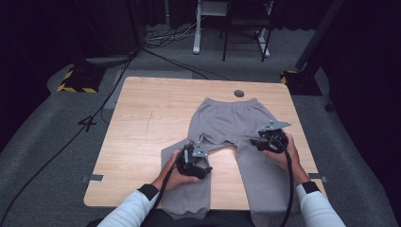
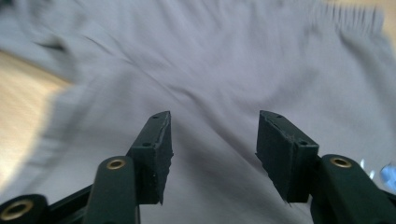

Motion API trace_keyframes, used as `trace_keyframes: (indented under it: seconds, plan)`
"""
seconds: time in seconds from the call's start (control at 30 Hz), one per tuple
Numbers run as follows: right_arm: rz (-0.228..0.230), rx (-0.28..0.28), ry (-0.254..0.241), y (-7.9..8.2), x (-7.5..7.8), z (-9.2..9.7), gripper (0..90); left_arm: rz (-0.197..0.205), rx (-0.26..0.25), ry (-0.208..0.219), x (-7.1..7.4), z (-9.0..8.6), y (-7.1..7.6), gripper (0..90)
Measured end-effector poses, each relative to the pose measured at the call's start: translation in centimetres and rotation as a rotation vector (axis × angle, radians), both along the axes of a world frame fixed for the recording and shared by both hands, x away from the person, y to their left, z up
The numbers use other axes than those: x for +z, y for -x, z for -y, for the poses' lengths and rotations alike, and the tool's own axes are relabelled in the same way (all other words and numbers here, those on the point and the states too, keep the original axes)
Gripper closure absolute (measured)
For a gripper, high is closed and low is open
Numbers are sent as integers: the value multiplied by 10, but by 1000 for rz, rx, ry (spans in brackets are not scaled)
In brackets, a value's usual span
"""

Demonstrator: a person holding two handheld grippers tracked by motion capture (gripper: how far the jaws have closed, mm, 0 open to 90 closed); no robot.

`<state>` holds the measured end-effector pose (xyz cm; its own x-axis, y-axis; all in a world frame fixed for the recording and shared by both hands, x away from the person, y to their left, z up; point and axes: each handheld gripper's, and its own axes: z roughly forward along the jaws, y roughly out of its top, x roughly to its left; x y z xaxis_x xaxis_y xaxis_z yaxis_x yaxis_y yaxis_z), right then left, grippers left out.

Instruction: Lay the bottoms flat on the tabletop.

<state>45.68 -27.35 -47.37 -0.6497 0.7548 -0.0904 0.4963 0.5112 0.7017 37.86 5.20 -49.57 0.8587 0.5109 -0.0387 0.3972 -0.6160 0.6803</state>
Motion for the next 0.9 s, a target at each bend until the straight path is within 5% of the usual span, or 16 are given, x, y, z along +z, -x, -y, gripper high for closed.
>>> trace_keyframes:
  seconds: [0.17, 0.3, 0.73, 0.83, 0.9]
  plan:
    - [-45, -15, 14, -10, -15, 2, 432, 18, -19, 9, 0, 0, 2, 619]
    - [-47, -32, -36, -15, -18, 3, 444, -5, -74, 16, 1, 0, 6, 847]
    - [-47, -69, -56, -17, -20, 3, 442, -54, -401, 13, 9, 32, 88, 855]
    - [-51, -77, -43, -15, -19, 2, 443, -86, -465, 12, 6, 40, 101, 823]
    - [-57, -79, -38, -14, -18, 3, 438, -67, -473, -3, 5, 44, 106, 729]
